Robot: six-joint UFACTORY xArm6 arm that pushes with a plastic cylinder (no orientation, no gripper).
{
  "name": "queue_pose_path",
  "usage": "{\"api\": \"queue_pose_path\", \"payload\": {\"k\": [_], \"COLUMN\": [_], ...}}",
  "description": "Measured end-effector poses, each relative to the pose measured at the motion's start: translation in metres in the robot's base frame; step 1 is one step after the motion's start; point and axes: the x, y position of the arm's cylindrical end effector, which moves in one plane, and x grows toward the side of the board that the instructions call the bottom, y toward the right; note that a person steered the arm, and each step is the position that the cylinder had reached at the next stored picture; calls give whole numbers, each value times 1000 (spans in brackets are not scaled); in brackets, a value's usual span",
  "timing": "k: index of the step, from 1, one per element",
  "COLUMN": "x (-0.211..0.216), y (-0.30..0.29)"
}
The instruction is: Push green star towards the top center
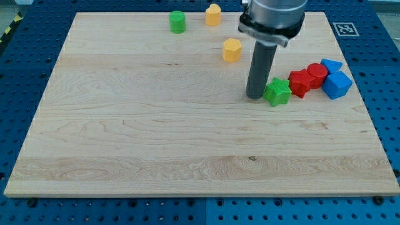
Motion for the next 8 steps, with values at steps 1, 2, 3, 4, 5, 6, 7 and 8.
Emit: {"api": "queue_pose_path", "payload": {"k": [1,2,3,4,5,6,7,8], "x": [45,42,14,-7,-22,2,21,-2], "y": [4,60,70,5,-47,-21,18,23]}}
